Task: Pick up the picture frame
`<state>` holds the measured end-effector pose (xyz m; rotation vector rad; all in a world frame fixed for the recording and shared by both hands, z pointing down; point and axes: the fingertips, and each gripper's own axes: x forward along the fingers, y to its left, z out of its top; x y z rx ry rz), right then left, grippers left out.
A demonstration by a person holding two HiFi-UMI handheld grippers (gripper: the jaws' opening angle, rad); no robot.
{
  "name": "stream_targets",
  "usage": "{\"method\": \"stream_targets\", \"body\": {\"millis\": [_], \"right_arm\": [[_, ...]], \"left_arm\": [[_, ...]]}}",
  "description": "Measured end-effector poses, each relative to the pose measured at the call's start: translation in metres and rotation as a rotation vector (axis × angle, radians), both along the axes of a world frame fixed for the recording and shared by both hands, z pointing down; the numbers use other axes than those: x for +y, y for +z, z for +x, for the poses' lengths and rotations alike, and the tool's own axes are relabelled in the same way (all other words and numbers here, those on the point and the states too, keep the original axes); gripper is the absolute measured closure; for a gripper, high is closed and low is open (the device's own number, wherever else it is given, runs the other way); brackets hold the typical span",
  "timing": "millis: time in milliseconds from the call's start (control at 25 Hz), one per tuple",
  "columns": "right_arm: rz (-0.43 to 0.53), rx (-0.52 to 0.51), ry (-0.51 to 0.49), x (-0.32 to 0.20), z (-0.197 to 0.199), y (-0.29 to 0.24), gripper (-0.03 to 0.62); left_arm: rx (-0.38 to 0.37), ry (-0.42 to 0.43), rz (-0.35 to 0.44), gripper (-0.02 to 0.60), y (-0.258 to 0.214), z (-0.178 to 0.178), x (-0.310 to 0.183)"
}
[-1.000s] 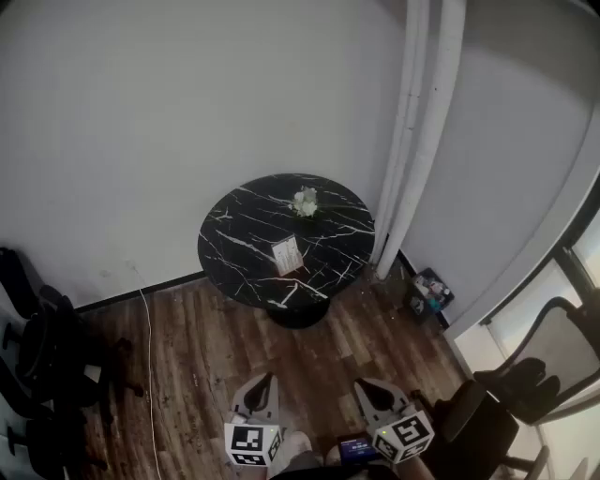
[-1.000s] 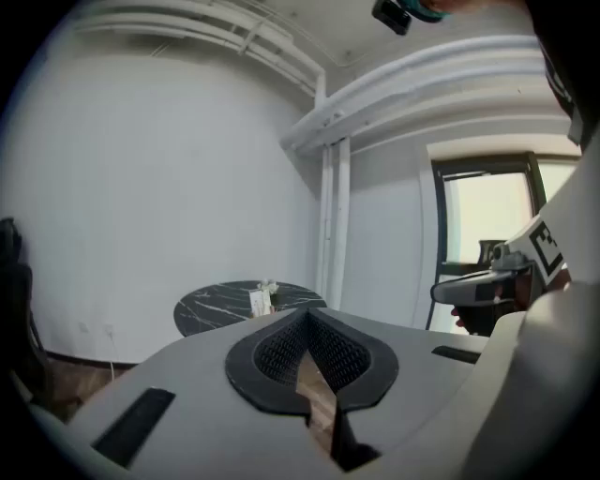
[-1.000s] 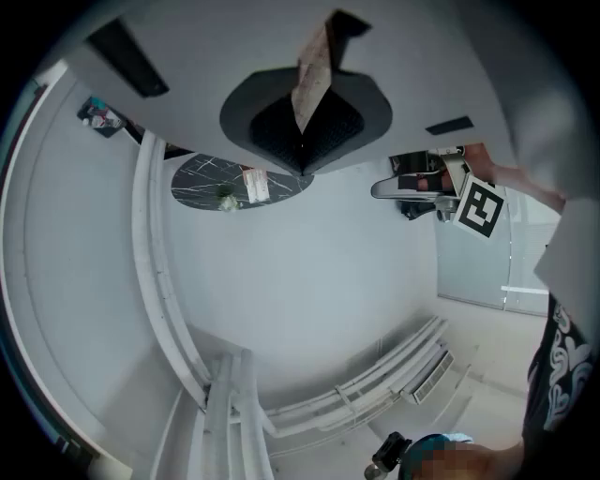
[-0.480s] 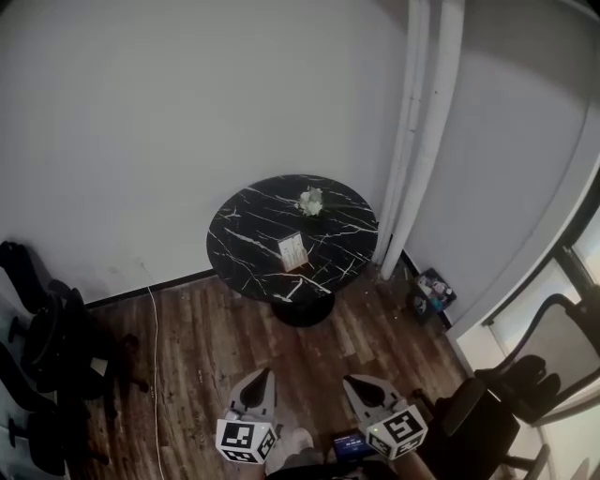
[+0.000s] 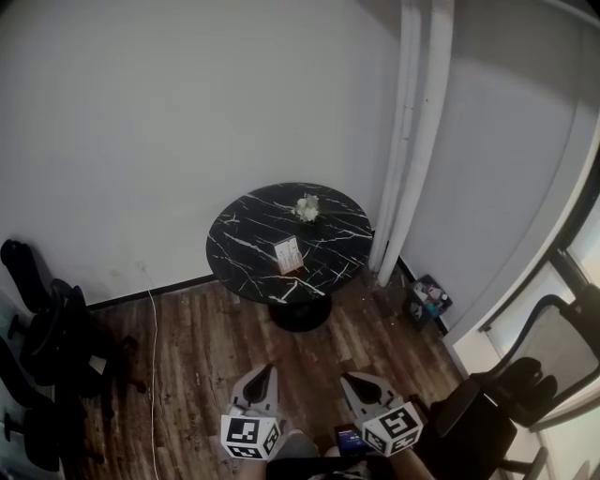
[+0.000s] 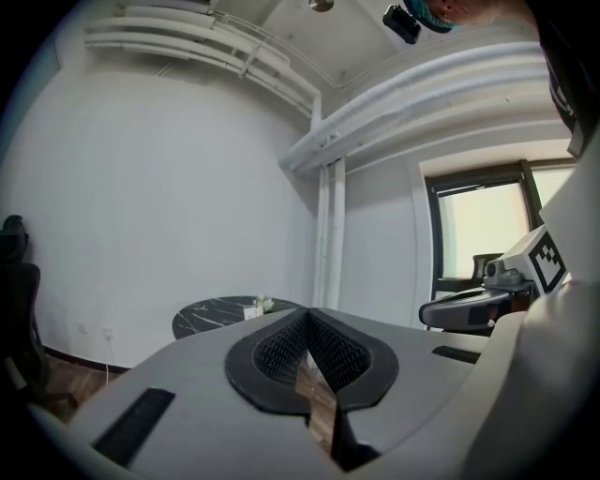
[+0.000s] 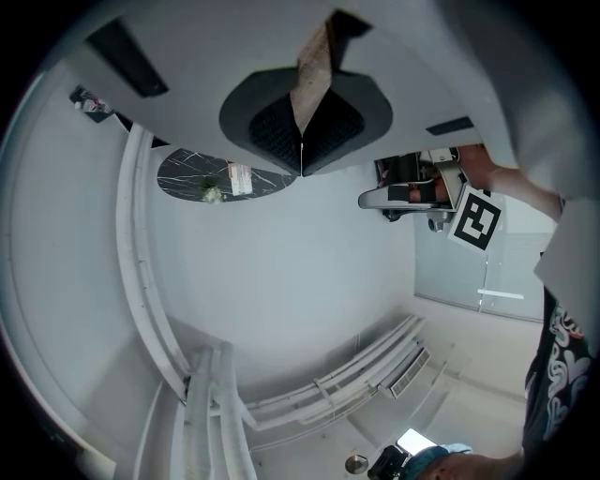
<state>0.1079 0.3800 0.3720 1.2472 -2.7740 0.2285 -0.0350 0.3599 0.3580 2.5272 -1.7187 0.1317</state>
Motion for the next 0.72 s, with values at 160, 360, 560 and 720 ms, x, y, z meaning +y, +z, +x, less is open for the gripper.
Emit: {"method": "stream_targets", "body": {"millis": [160, 360, 560, 720], "right_arm": [[-0.011, -0.005, -0.008, -0.001, 0.002, 0.004, 0.576], [-0.026, -0.015, -0.013, -0.019, 0.010, 0.007, 0.576], [-0.047, -0.014, -0.005, -0.059, 0.015, 0.018, 0.576], [-0.054, -0.008, -0.011, -0.106, 0.008, 0.024, 0.576]], "left_arm": [[-0.015, -0.009, 0.001, 0.569, 0.002, 0.004, -0.006], [-0.018, -0.033, -0.010, 0.569, 0.010, 0.008, -0.025], [0.009, -0.038, 0.017, 0.569, 0.016, 0.009, -0.060], [0.011, -0.042, 0.026, 0.569, 0.019, 0.003, -0.108]]}}
